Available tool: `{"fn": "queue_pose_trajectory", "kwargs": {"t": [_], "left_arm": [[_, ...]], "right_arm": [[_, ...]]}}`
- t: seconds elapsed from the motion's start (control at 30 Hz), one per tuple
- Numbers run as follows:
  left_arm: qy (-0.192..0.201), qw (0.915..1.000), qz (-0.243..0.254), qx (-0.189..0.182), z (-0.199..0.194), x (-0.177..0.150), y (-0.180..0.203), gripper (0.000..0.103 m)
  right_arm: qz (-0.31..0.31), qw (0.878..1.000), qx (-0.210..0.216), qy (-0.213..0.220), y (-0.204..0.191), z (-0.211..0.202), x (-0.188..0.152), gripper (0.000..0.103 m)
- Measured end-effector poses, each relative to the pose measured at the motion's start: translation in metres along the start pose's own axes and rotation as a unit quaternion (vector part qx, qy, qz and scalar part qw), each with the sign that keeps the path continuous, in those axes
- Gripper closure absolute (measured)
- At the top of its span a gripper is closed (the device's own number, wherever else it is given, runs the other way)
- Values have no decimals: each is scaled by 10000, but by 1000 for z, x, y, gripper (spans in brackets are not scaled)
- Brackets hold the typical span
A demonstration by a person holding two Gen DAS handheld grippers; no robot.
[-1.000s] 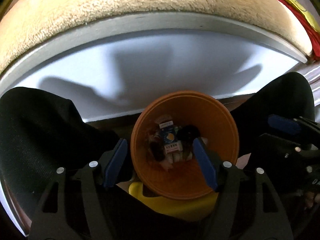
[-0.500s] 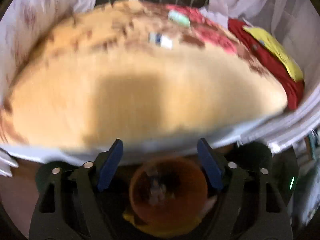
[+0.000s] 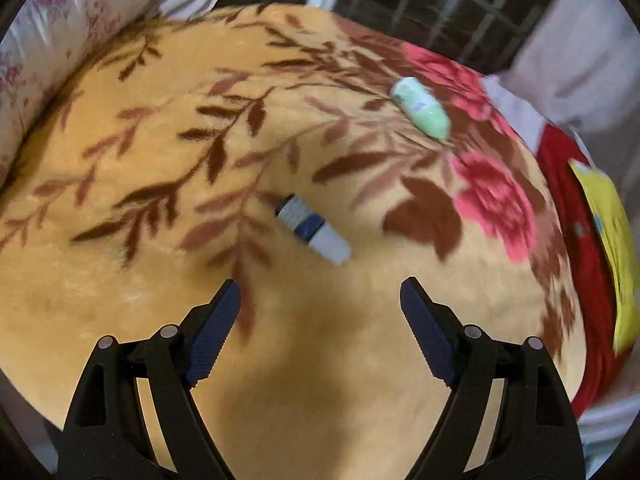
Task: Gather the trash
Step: 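Grasp the small blue-labelled white bottle with the left tool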
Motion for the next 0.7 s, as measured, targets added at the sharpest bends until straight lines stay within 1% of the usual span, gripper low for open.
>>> {"fn": "queue_pose_trajectory", "kwargs": {"t": [0.07, 0.13, 0.23, 0.33, 0.37, 0.5, 0.57, 0.6, 0.7], "left_arm": [[-57, 9994, -333, 119, 14, 7, -4, 23], [-42, 9982, -561, 208, 25, 13, -5, 23], [22, 9965, -656, 520, 41, 21, -3, 23], [24, 9939, -776, 786, 51, 23, -4, 23], [11, 9917, -877, 936, 57, 24, -6, 23], [-20, 9834, -1241, 1323, 72, 27, -17, 23], [26, 9802, -1249, 1535, 76, 31, -19, 23], [54, 9786, -1205, 1669, 78, 34, -20, 23], [132, 9750, -1167, 1884, 84, 38, -22, 21]], "right_arm": [[24, 10000, 39, -18, 2, 2, -1, 33], [11, 10000, 73, -15, 2, 3, -2, 33], [-27, 9999, 118, -26, 2, 4, -3, 30], [-37, 9998, 170, -68, 2, 7, -3, 30], [-44, 9997, 205, -85, 3, 7, -4, 30], [-53, 9994, 282, -185, 3, 11, -6, 32], [-9, 9993, 313, -193, 5, 12, -7, 36], [14, 9993, 321, -194, 6, 12, -7, 36], [61, 9992, 333, -201, 8, 12, -7, 36]]}}
Point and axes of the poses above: each gripper's, at about its wrist camera, not at the fingertips, and z roughly the way its jaws point, y to its right, x to its top, the point moved 9 cm from there along z, roughly the way its jaws point, and after that the axes turned 9 degrees about -x, right-handed, at the moved point
